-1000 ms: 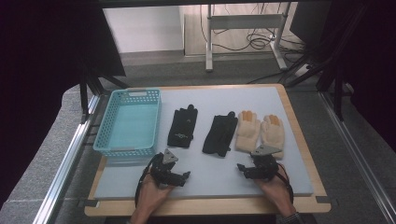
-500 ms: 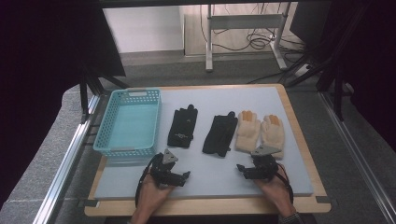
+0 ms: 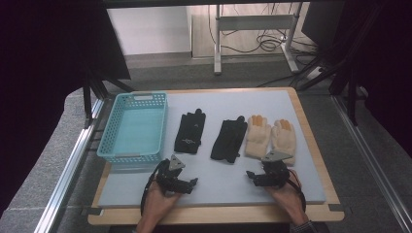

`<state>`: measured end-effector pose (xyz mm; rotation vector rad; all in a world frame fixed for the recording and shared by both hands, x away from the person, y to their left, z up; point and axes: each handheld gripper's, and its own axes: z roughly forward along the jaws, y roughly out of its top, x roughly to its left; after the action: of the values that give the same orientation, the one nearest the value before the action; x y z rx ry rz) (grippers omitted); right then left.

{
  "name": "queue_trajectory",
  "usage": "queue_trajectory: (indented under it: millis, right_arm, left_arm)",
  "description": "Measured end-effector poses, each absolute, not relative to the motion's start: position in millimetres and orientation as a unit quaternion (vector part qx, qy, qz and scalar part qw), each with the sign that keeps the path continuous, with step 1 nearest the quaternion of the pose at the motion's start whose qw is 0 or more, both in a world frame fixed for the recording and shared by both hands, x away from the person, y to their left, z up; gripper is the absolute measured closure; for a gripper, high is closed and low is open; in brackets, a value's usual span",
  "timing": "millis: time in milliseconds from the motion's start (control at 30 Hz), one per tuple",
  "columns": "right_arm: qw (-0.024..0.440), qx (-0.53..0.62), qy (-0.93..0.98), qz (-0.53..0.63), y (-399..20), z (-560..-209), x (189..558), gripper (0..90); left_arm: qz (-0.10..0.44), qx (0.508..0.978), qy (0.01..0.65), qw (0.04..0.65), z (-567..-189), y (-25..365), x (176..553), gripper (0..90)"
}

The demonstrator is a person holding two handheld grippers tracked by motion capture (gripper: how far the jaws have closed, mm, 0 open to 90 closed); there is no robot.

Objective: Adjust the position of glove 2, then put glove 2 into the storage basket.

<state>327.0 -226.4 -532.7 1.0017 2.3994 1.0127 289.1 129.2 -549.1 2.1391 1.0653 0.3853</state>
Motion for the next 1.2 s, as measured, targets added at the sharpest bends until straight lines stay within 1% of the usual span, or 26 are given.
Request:
queue_trajectory:
  millis: [133, 367, 667, 1067, 1133, 1167, 1200]
  right_arm:
    - [0.173, 0.356, 0.845, 0.359, -226.9, -532.1, 327.1, 22.4]
    - [0.162, 0.365, 0.837, 0.374, -230.3, -524.2, 328.3, 27.7]
    - [0.154, 0.368, 0.834, 0.380, -228.0, -515.7, 333.1, 32.0]
    - [0.150, 0.358, 0.840, 0.380, -211.7, -498.7, 356.4, 36.5]
    - [0.149, 0.356, 0.840, 0.382, -207.4, -495.8, 363.1, 38.3]
    - [0.148, 0.354, 0.841, 0.382, -203.3, -493.9, 369.4, 41.2]
    - [0.148, 0.354, 0.841, 0.382, -203.3, -493.9, 369.4, 41.2]
  left_arm:
    - [0.149, 0.827, 0.412, 0.353, -549.0, 129.2, 289.1, 6.2]
    - [0.149, 0.827, 0.412, 0.352, -549.1, 129.2, 289.1, 6.2]
    - [0.149, 0.827, 0.412, 0.352, -549.0, 129.2, 289.1, 6.3]
    - [0.149, 0.827, 0.412, 0.353, -549.0, 129.3, 289.1, 6.4]
    - [0.149, 0.828, 0.411, 0.352, -548.9, 129.5, 289.2, 6.3]
    - [0.149, 0.828, 0.411, 0.352, -548.9, 129.5, 289.2, 6.3]
    - [0.149, 0.828, 0.411, 0.352, -548.9, 129.5, 289.2, 6.3]
